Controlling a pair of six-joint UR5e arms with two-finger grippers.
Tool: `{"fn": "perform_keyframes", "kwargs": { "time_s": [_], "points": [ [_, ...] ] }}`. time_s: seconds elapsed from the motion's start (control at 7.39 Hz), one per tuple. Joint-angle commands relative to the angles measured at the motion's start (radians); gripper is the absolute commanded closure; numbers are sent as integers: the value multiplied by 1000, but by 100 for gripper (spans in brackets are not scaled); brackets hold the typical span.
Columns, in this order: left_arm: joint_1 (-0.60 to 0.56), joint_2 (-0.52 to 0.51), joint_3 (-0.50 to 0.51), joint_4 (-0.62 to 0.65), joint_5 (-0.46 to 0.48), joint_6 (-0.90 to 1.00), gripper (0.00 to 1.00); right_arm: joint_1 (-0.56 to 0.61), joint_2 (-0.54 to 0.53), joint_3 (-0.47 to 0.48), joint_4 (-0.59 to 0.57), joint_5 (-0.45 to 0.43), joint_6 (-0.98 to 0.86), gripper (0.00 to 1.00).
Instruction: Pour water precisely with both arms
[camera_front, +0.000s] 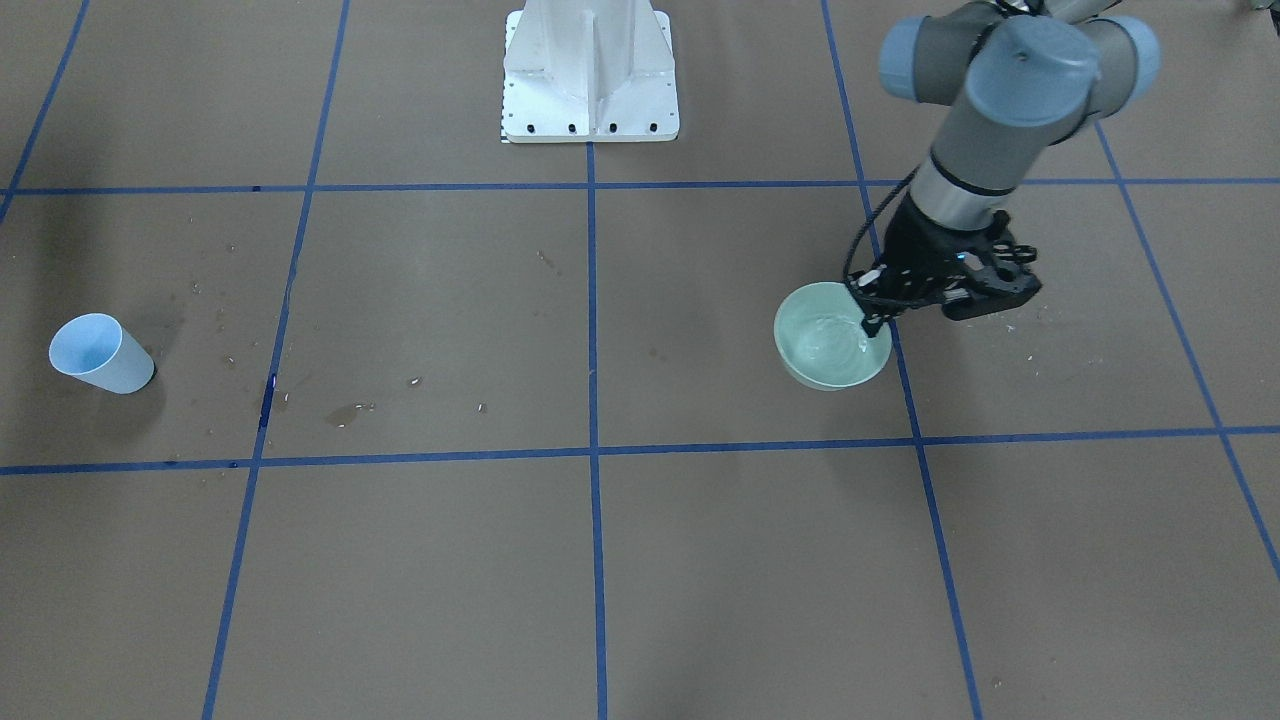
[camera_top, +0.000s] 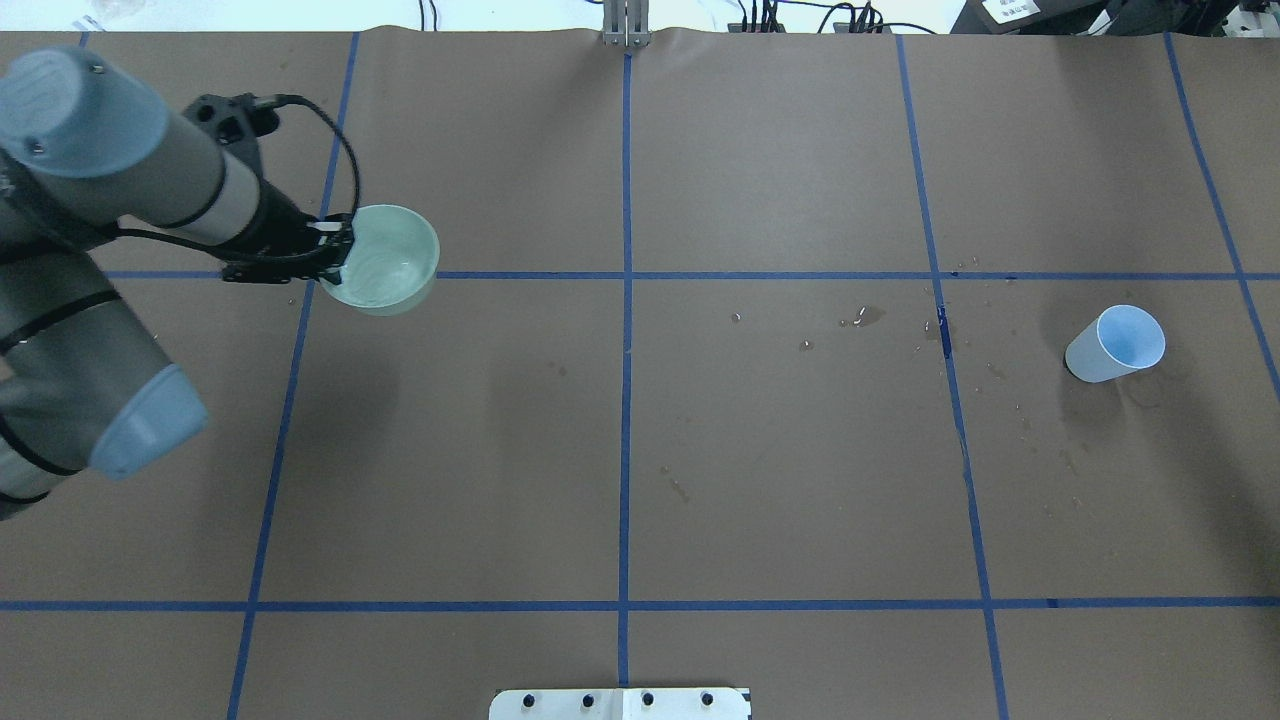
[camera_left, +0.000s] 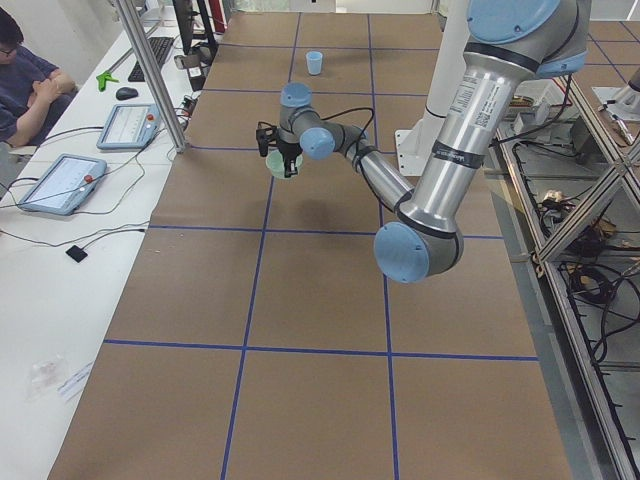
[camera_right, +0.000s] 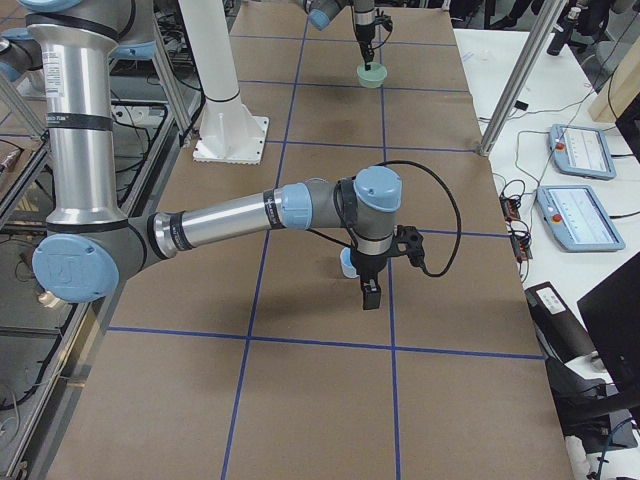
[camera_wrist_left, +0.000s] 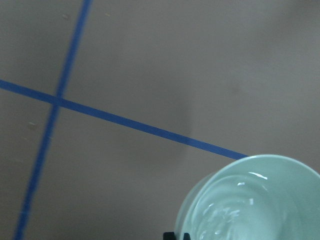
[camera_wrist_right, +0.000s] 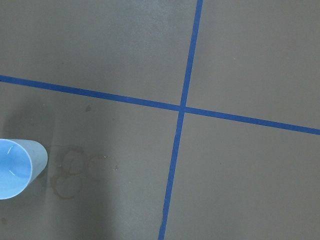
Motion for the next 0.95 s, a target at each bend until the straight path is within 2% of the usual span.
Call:
{"fn": "perform_keyframes", "kwargs": {
  "time_s": [0.0,0.14,0.27,0.41,0.68,0.81],
  "points": [
    [-129,207,32,-195,-32,147,100,0,1,4,1,3,0,1],
    [-168,249,127,-306,-85,207,100,0,2,4,3,3,2,1],
    [-218,261,260,-452,-94,248,100,0,2,4,3,3,2,1],
    [-277,255,387,-519,-140,331,100,0,2,5,3,2,5,1],
    [-392,242,506,-520,-220,494,100,0,5,7,9,5,46,1],
    [-392,241,514,-520,-222,496,100,0,5,7,9,5,46,1]
  ]
}}
